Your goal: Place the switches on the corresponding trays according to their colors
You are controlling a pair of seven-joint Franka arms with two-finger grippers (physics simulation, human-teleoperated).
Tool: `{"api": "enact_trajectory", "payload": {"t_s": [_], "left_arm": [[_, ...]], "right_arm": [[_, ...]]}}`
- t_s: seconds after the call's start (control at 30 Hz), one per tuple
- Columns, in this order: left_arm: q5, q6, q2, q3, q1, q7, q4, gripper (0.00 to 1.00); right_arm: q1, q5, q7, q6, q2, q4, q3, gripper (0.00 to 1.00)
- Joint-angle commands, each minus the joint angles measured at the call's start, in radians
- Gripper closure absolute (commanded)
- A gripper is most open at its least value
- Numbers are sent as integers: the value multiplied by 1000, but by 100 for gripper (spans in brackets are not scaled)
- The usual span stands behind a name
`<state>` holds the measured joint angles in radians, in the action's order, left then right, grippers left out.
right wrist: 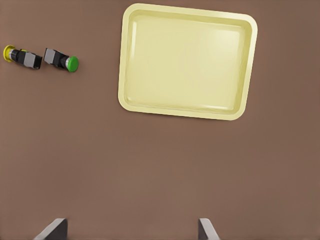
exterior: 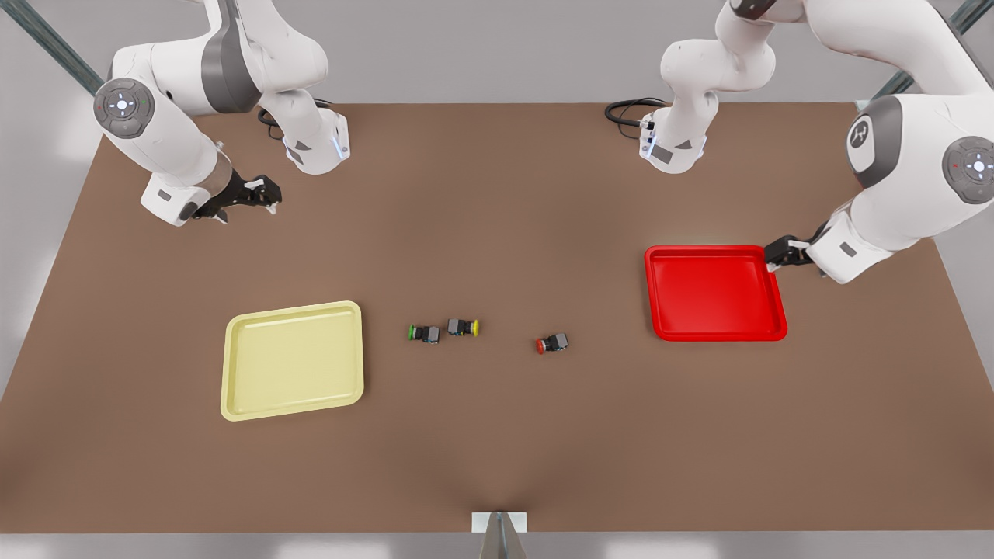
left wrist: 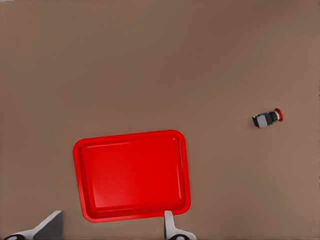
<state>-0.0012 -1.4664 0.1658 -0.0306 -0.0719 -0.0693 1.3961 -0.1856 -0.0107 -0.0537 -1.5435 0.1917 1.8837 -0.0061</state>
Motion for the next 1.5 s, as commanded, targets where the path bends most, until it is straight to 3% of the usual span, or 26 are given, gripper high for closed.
{"api": "enact_trajectory", "payload": {"t_s": [0.0, 0.07, 0.1, 0.17, 0.23, 0.33, 0.37, 0.43, 0.53, 0.73, 1.0, 1.07, 1.13, 1.17, 1.47], "left_arm": [[1, 1, 0, 0, 3, 0, 0, 0], [-5, 3, 9, 0, 3, 20, 0, 0], [-11, -2, 20, 24, -11, 213, 4, 0], [-14, -25, 103, 170, -16, 640, 3, 0], [-17, -83, 159, 216, -54, 914, 4, 0], [-3, -253, 271, 362, -60, 1488, 26, 0], [1, -317, 299, 373, -72, 1675, 30, 0], [75, -472, 380, 374, -141, 2144, 49, 0], [125, -635, 500, 379, -210, 2557, 66, 0], [202, -851, 517, 302, -215, 2605, 264, 0], [227, -959, 572, 298, -215, 2594, 259, 0], [227, -957, 577, 302, -215, 2594, 259, 7], [227, -957, 580, 304, -215, 2599, 259, 31], [227, -957, 581, 304, -215, 2600, 259, 39], [225, -970, 592, 307, -215, 2603, 256, 42]], "right_arm": [[0, 0, 0, 0, 0, 0, 0, 0], [0, 0, 0, 0, 2, 0, 0, 0], [0, 0, 0, 0, 0, 0, 0, 0], [0, 0, -2, -13, -15, -12, 8, 0], [-14, 0, -26, -24, -81, -80, 41, 0], [-15, 29, -320, -96, -143, -98, 146, 0], [-15, 86, -504, -130, -196, -118, 161, 0], [-15, 11, -825, -135, -402, -331, 293, 0], [-58, -38, -914, -208, -676, -578, 365, 0], [-167, -23, -879, -305, -897, -686, 370, 0], [-166, -34, -833, -389, -1022, -670, 360, 0], [-169, -40, -833, -446, -1025, -652, 360, 0], [-169, -40, -822, -475, -1025, -626, 360, 0], [-176, -43, -816, -477, -1037, -627, 360, 0], [-221, -153, -667, -532, -1045, -532, 359, 0]]}}
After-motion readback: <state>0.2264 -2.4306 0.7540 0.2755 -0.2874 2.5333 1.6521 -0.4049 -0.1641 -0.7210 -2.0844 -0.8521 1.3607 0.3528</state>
